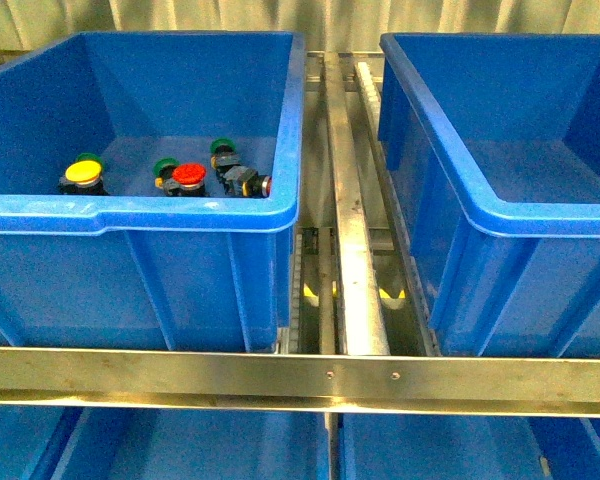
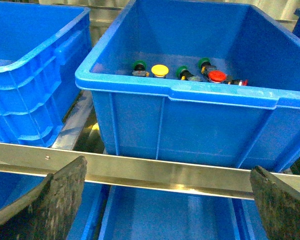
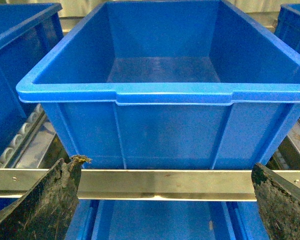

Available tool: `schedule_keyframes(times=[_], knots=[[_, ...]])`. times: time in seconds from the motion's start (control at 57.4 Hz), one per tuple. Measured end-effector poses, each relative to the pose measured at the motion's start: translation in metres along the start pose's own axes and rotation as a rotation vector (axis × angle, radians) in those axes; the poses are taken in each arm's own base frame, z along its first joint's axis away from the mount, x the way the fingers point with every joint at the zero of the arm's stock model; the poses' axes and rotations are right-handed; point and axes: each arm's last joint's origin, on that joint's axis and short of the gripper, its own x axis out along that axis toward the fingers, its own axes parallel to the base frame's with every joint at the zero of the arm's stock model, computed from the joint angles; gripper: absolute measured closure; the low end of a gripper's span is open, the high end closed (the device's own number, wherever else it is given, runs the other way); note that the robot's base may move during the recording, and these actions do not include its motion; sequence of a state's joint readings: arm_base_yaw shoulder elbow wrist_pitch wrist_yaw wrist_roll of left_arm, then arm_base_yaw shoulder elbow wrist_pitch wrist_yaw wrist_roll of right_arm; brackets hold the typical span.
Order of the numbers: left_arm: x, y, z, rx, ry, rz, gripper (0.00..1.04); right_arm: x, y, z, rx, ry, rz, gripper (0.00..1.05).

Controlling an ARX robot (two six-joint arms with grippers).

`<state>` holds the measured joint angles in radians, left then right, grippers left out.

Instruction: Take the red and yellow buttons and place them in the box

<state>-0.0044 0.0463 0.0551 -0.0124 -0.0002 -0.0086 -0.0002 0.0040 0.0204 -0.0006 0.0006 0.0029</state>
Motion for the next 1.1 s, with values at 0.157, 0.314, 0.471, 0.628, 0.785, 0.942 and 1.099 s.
schedule_keyframes(times=[0.157, 0.314, 0.471, 0.628, 0.785, 0.942, 1.099], knots=[[0.0000, 0.0000, 0.0000, 0.000, 0.000, 0.000, 0.08, 0.0000, 0.0000, 0.0000, 0.000, 0.000, 0.000, 0.06], [0.0000, 0.0000, 0.0000, 0.000, 0.000, 0.000, 0.08, 0.0000, 0.0000, 0.0000, 0.000, 0.000, 0.000, 0.06], [0.0000, 0.0000, 0.0000, 0.000, 0.000, 0.000, 0.08, 0.0000, 0.0000, 0.0000, 0.000, 0.000, 0.000, 0.06], [0.0000, 0.0000, 0.0000, 0.000, 0.000, 0.000, 0.08, 0.0000, 0.0000, 0.0000, 0.000, 0.000, 0.000, 0.06], [0.0000, 0.0000, 0.0000, 0.000, 0.000, 0.000, 0.08, 0.0000, 0.0000, 0.0000, 0.000, 0.000, 0.000, 0.06], [0.0000, 0.0000, 0.0000, 0.000, 0.000, 0.000, 0.08, 0.0000, 0.0000, 0.0000, 0.000, 0.000, 0.000, 0.06], [0.0000, 0.0000, 0.0000, 0.000, 0.000, 0.000, 0.08, 0.0000, 0.0000, 0.0000, 0.000, 0.000, 0.000, 0.06]])
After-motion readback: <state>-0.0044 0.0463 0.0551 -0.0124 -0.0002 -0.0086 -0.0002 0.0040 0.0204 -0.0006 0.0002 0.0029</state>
